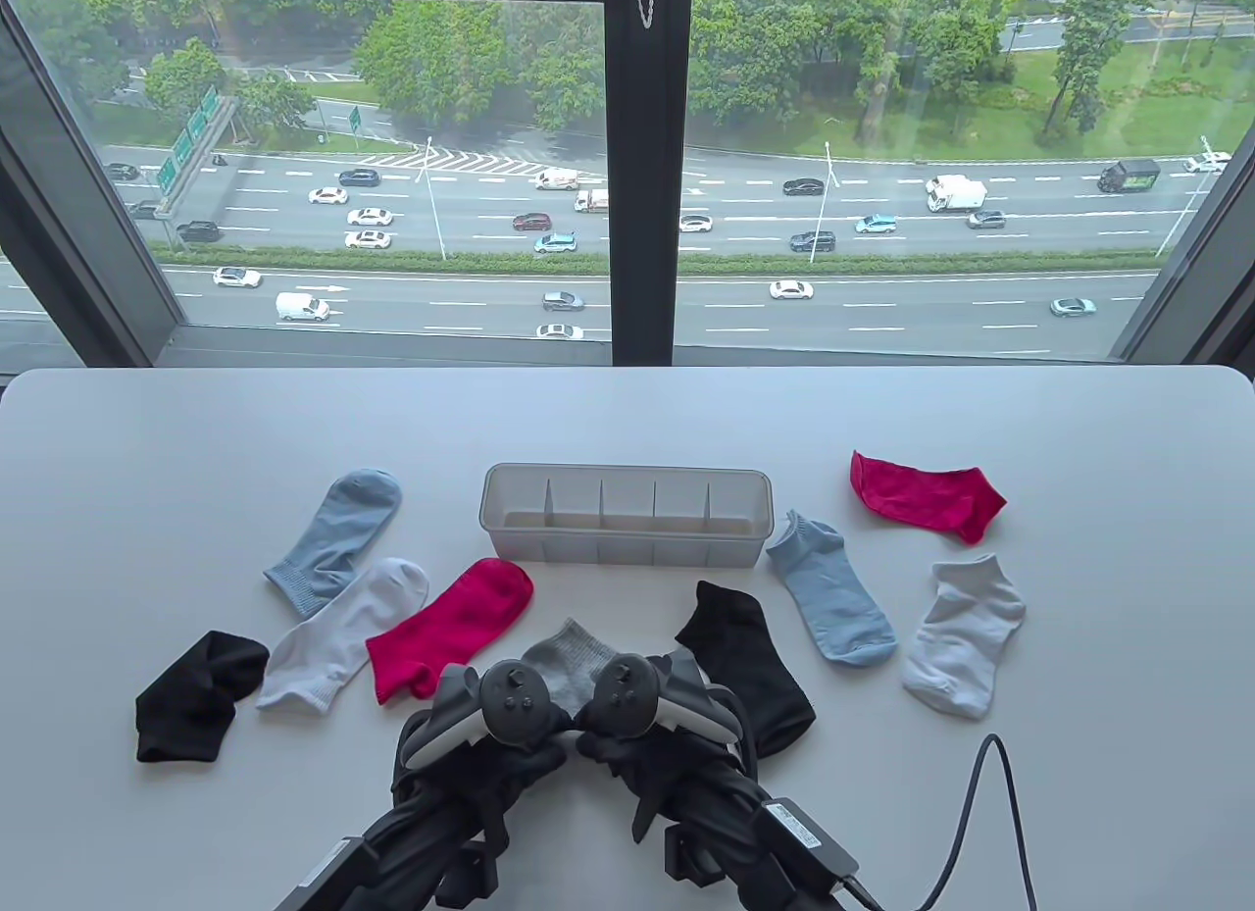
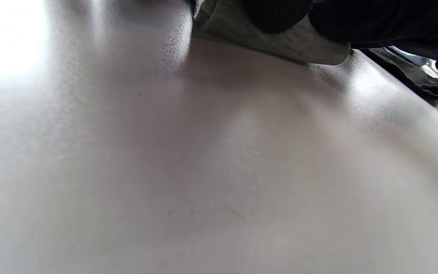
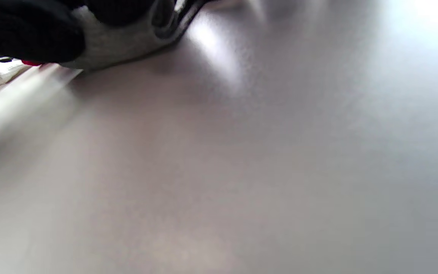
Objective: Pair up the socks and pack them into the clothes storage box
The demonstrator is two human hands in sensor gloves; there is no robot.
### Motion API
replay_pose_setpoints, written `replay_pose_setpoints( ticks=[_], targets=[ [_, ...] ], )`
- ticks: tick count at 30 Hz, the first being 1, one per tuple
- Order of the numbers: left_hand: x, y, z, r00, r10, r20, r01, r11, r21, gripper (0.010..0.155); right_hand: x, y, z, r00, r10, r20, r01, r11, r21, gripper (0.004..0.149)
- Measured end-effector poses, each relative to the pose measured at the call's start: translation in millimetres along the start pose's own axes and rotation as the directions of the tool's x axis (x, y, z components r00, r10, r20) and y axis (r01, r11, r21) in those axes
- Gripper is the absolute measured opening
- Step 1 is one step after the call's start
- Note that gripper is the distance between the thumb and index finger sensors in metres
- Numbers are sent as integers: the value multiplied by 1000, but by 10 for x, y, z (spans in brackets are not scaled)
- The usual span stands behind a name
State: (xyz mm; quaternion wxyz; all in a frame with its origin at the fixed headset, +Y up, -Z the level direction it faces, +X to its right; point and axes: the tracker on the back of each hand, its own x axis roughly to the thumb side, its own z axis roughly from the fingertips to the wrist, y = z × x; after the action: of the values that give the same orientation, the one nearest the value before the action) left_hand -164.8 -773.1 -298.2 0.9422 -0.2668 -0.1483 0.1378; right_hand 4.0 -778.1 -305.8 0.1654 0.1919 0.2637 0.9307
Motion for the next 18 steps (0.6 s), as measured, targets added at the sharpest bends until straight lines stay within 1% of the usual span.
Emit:
replay_pose_setpoints(
  ticks=[2, 3, 4, 6, 7, 8, 10, 11, 12, 13, 14, 15, 16, 17, 18],
  targets=[
    [-12, -2, 5, 1000, 8, -1, -8, 1000, 9, 42, -16, -6, 3, 999, -49, 8, 49, 999, 17, 42],
    [-26, 5, 6, 1000, 19, -2, -19, 1000, 6, 41, -36, -5, 8, 998, -60, 24, 59, 997, 55, 53],
    [-40, 6, 6, 999, 34, -1, -34, 999, -1, 41, -42, -4, 7, 998, -57, 28, 55, 996, 66, 58],
    [-62, 16, 13, 997, 73, -3, -73, 997, 5, 41, -30, -3, 9, 1000, -23, 13, 22, 999, 31, 44],
    [-64, 27, 25, 996, 86, -21, -86, 996, 19, 41, -10, -6, -10, 1000, -28, 1, 28, 999, 32, 42],
    [-60, 30, 35, 996, 82, -32, -81, 996, 34, 42, 3, -7, -18, 999, -33, -10, 34, 998, 57, 41],
    [-39, 63, 84, 997, 25, -77, -17, 995, 98, 51, 15, -13, -23, 999, -35, -26, 36, 999, 34, 38],
    [-25, 90, 109, 999, 17, -46, -12, 994, 109, 56, 14, -8, -22, 999, -31, -25, 32, 999, 39, 37],
    [-6, 103, 121, 1000, 30, -1, -30, 994, 104, 56, 15, -5, -16, 999, -25, -23, 26, 999, 27, 37],
    [15, 87, 114, 999, 29, 24, -31, 996, 78, 55, 18, -3, -19, 999, -28, -28, 28, 999, 16, 36],
    [29, 54, 97, 1000, 11, 21, -12, 998, 54, 53, 22, 0, -21, 999, -34, -33, 34, 999, 14, 36],
    [34, 31, 84, 999, -29, -14, 29, 999, 43, 50, 27, 4, -15, 999, -39, -37, 39, 999, 8, 35],
    [32, 21, 71, 999, -39, -29, 40, 998, 53, 45, 28, 8, -8, 999, -39, -36, 39, 999, -14, 34],
    [31, 31, 62, 1000, -21, -16, 22, 998, 66, 41, 26, 10, -2, 999, -43, -32, 43, 999, -18, 36],
    [26, 30, 50, 1000, -10, -28, 12, 996, 90, 37, 13, 12, 11, 999, -52, -6, 52, 999, -1, 42]
  ],
)
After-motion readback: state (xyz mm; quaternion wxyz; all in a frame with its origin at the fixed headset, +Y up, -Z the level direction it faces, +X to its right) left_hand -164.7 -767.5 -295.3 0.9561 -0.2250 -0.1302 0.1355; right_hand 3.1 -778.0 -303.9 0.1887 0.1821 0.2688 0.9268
